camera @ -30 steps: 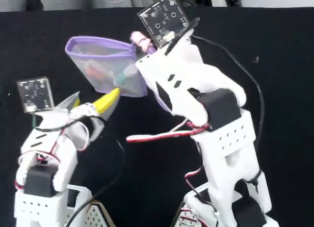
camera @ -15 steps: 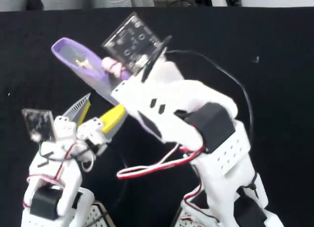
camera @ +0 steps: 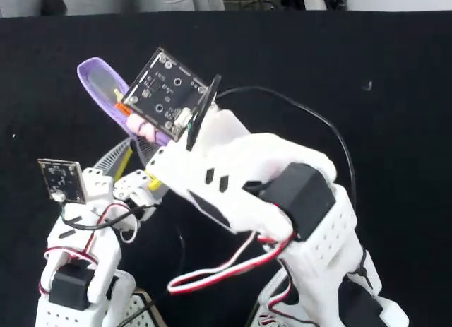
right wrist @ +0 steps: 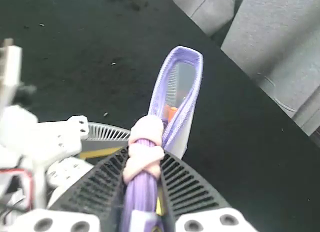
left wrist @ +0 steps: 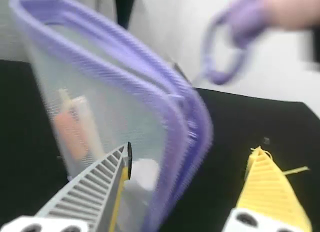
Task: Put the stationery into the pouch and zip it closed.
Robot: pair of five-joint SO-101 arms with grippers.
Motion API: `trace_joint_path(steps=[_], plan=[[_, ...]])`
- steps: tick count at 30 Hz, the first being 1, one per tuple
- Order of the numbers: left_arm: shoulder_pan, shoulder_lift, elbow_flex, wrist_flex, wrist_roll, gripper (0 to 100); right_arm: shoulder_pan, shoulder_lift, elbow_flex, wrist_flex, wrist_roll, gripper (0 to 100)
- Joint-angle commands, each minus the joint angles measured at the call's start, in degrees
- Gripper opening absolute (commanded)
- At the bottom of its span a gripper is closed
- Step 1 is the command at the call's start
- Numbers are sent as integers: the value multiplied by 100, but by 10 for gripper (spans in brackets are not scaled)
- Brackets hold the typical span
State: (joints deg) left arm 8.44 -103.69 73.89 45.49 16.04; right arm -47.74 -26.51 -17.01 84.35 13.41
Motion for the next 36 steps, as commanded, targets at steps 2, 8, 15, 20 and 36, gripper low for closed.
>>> trace_joint_path(steps=[2, 8, 15, 20, 36], plan=[[-409, 35, -4, -211, 18, 364, -360, -48, -567, 211, 62, 11], [-435, 35, -4, -176, 18, 364, -448, -48, -585, 281, 62, 11], [-655, 35, -4, -114, 18, 363, -176, -40, -567, 229, 70, 11], [-629, 26, -92, 149, 9, 242, 123, -40, -541, 141, 70, 11], [-646, 18, -435, 202, -141, 28, 1108, -4, -347, -404, 62, 11]])
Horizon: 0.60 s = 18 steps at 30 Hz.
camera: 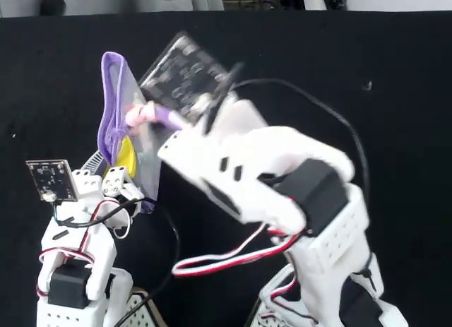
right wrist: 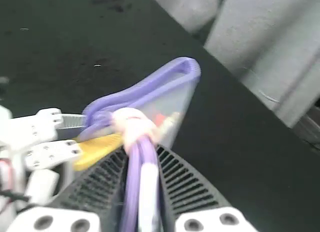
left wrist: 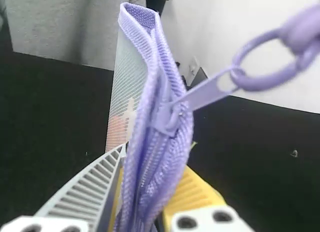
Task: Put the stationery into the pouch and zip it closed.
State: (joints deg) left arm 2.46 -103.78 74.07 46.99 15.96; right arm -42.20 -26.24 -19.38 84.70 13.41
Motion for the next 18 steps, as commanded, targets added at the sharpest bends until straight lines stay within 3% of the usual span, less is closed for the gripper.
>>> trace_joint_path(steps=[1, 4, 8, 12, 18], plan=[[-31, 26, -541, 53, -343, 28, 659, -31, -48, -527, 62, 11], [-22, 26, -778, 70, -1046, 28, 870, -31, 163, -765, 62, 11], [-22, 26, -1130, 712, -1820, 28, 941, -31, 295, -888, 62, 11], [-22, 26, -1411, 1160, -2277, 28, 967, -31, 295, -879, 62, 11], [-48, 26, -1666, 1679, -2875, 28, 1688, -22, 558, -905, 62, 11]])
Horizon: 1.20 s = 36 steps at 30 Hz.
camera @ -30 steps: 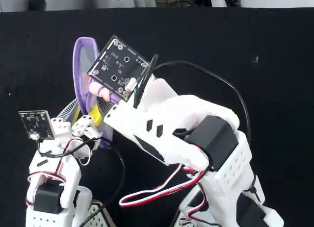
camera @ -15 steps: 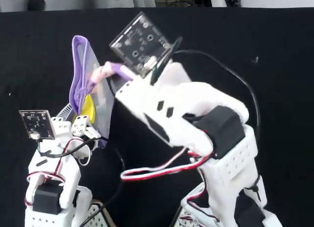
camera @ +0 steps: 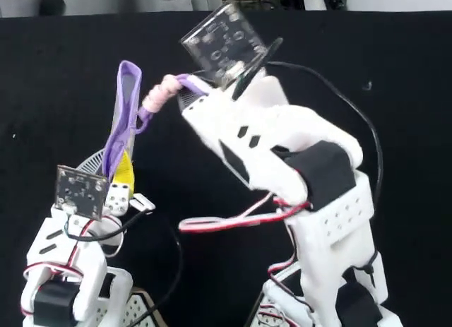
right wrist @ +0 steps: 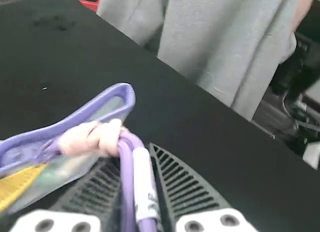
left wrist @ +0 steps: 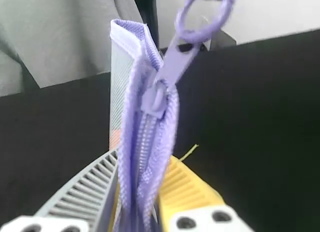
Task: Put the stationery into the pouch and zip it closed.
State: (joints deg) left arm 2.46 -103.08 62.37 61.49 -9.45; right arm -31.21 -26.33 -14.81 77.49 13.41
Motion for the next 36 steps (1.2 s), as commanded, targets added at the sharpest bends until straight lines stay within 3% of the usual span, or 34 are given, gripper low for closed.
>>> trace_joint_path(steps=[1, 7, 18, 28, 36], plan=[[-57, -44, -541, 281, -343, 28, 712, -13, 198, -185, 70, 11], [-31, -167, -655, 308, -343, 28, 1099, -22, 971, -404, 141, 11], [-22, -158, -664, 308, -334, 28, 1829, -13, 2712, -2180, 387, 11], [-4, -158, -629, 308, -316, 28, 2505, 57, 3187, -3209, 396, 11], [549, -158, -637, 316, -308, 28, 2998, 1156, 2738, -3402, 396, 11]])
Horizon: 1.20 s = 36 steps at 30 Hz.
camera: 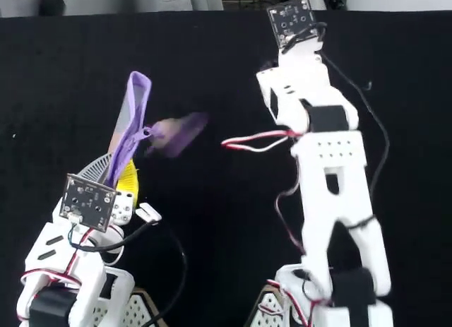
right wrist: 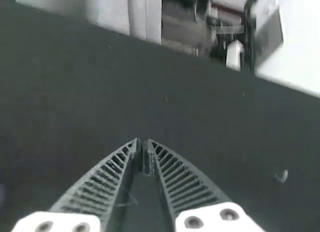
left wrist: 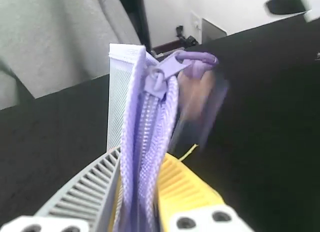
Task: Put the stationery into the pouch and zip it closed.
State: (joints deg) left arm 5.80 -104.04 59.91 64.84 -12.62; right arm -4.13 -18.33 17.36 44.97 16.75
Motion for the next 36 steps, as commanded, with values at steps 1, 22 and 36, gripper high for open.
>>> trace_joint_path(steps=[1, 22, 36], plan=[[207, -62, -374, -18, 18, 28, 334, 453, -549, -141, 62, 11], [207, -53, 400, -835, 615, 28, -1837, -2949, 980, 1248, -571, 314], [215, -53, 418, -844, 624, 28, -3525, -6220, 4435, -835, -853, 306]])
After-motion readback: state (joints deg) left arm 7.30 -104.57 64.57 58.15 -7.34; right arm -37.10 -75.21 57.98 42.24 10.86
